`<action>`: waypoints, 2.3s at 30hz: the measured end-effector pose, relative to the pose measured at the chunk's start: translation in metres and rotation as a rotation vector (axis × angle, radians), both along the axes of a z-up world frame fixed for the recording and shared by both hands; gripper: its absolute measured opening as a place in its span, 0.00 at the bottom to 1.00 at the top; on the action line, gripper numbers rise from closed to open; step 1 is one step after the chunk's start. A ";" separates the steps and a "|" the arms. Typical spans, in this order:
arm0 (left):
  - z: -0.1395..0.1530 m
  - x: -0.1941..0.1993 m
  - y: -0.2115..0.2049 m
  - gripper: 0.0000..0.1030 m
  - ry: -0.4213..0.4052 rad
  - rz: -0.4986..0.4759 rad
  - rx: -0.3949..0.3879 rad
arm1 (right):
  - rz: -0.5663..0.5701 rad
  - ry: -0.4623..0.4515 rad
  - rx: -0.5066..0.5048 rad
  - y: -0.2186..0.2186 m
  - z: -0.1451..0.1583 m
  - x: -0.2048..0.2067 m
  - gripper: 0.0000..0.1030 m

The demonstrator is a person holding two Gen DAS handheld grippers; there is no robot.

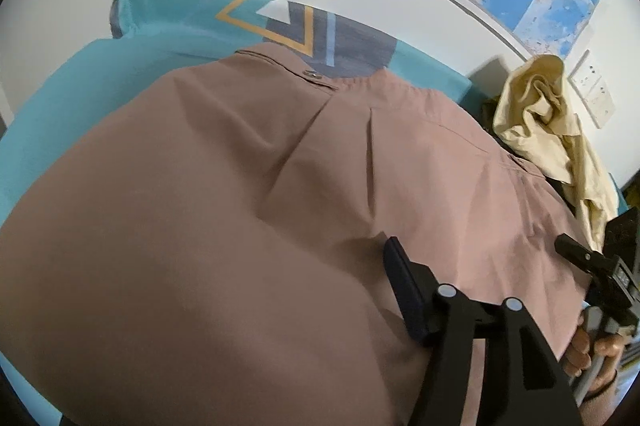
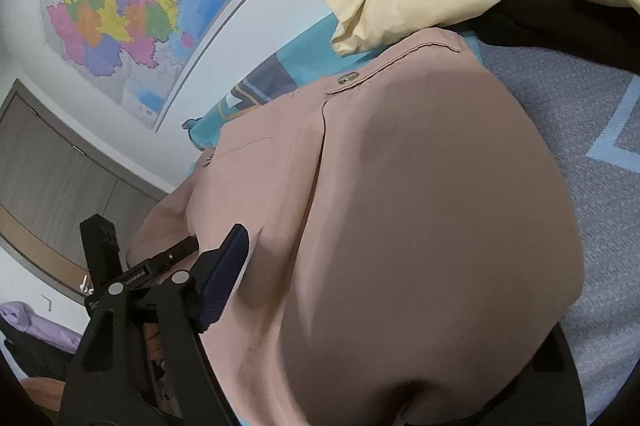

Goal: Fold large clothes

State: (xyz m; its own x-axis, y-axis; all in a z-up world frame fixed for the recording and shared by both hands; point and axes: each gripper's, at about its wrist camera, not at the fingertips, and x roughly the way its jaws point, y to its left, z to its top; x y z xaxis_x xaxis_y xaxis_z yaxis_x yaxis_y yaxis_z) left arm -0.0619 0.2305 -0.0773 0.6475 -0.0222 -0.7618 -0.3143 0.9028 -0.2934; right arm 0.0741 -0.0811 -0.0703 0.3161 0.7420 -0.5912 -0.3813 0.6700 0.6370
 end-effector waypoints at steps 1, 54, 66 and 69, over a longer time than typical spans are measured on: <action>0.000 0.001 0.000 0.49 0.002 0.006 0.007 | -0.001 -0.003 -0.004 0.002 0.000 0.000 0.70; 0.008 0.027 0.306 0.19 0.067 0.435 0.178 | 0.416 -0.042 -0.062 0.368 -0.003 0.066 0.38; 0.016 0.038 0.322 0.13 0.056 0.422 0.155 | 0.439 -0.030 0.007 0.336 0.005 0.074 0.20; 0.038 0.041 0.340 0.13 0.005 0.463 0.143 | 0.446 -0.044 0.030 0.346 0.013 0.067 0.21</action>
State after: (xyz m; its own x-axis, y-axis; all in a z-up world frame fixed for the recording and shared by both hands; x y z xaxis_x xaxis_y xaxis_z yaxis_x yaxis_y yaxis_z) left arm -0.0214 0.5704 -0.0391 0.5609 0.3722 -0.7395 -0.6935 0.6991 -0.1740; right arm 0.1414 0.2648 -0.0572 -0.0138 0.8280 -0.5605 -0.6560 0.4156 0.6300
